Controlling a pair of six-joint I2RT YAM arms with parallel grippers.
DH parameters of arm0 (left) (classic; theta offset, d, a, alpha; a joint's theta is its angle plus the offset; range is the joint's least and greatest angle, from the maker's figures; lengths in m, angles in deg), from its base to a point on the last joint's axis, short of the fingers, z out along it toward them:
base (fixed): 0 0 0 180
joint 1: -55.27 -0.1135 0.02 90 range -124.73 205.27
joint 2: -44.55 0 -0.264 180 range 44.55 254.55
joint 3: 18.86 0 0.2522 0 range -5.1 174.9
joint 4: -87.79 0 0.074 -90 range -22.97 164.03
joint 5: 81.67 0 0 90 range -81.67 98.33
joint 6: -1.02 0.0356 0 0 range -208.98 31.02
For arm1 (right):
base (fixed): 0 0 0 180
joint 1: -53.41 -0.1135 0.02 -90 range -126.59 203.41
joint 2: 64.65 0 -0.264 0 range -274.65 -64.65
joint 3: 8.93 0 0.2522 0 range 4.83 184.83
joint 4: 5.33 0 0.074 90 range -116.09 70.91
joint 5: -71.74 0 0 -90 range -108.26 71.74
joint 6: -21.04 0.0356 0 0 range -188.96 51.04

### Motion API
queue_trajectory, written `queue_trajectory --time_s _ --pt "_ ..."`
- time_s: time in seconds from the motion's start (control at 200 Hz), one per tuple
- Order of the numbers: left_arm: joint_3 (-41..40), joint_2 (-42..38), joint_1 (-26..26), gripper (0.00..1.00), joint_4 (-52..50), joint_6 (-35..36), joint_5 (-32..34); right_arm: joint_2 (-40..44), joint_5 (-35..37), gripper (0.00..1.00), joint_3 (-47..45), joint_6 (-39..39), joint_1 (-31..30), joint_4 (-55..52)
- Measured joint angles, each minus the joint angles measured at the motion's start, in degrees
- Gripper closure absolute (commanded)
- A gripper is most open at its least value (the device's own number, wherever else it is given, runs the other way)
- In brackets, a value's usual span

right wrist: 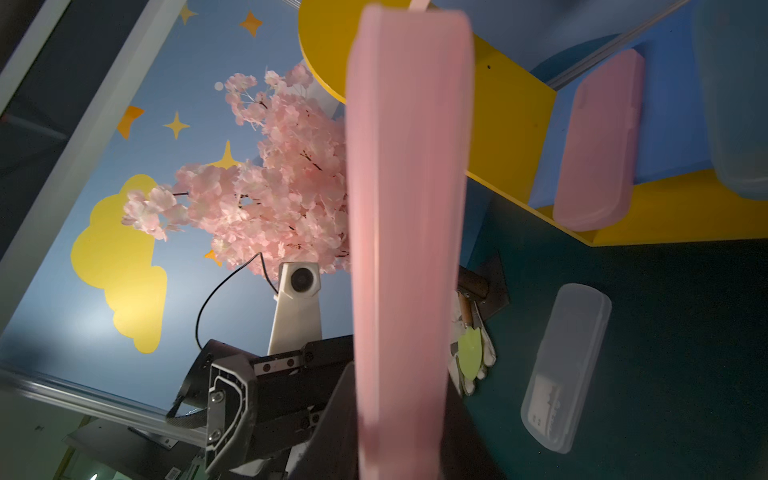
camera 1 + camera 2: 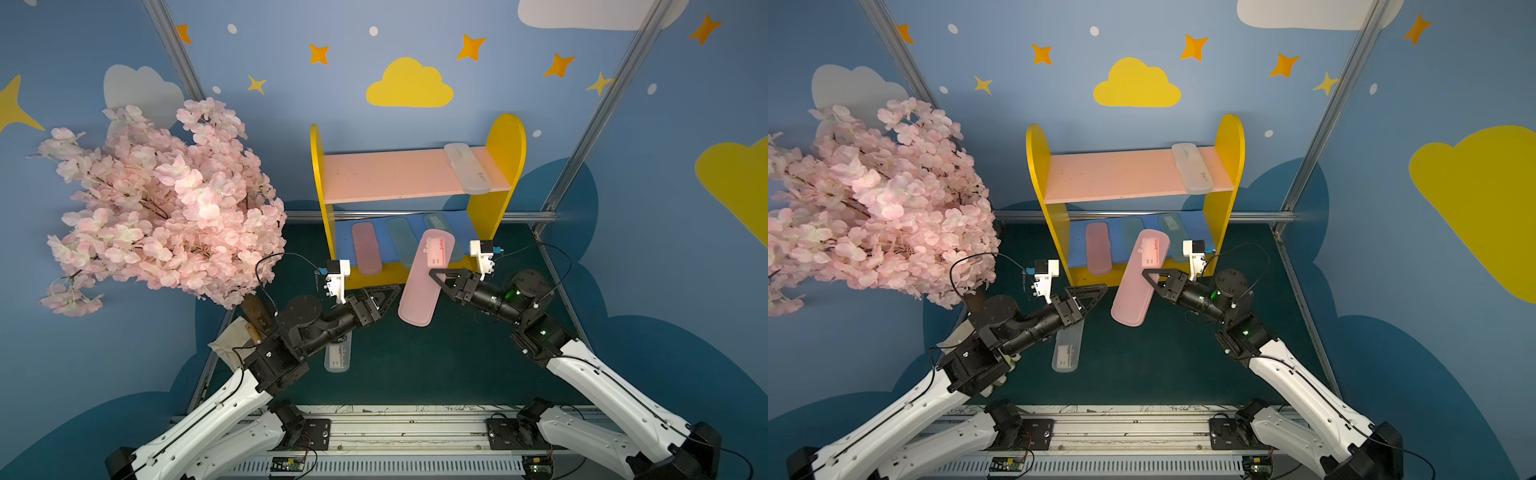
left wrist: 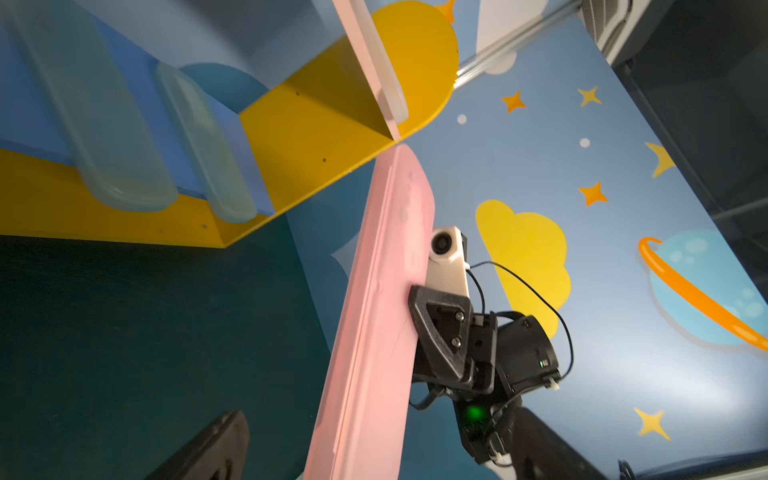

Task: Remove the pencil cases from the shelf
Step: Place the pencil case at the center of the board.

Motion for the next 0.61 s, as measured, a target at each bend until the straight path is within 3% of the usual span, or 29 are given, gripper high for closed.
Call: queue_trajectory --time_s 0.25,0.606 --pt "0.0 -3.1 0.0 0.00 -10.7 4.1 9.6 -3.3 0.0 0.84 -2.7 -4.9 -1.6 -6.3" --pt "-3.0 -9.0 0.0 0.00 -15.9 6.6 16.3 -19.7 -0.1 0.86 -4.4 -8.7 -10.0 -3.2"
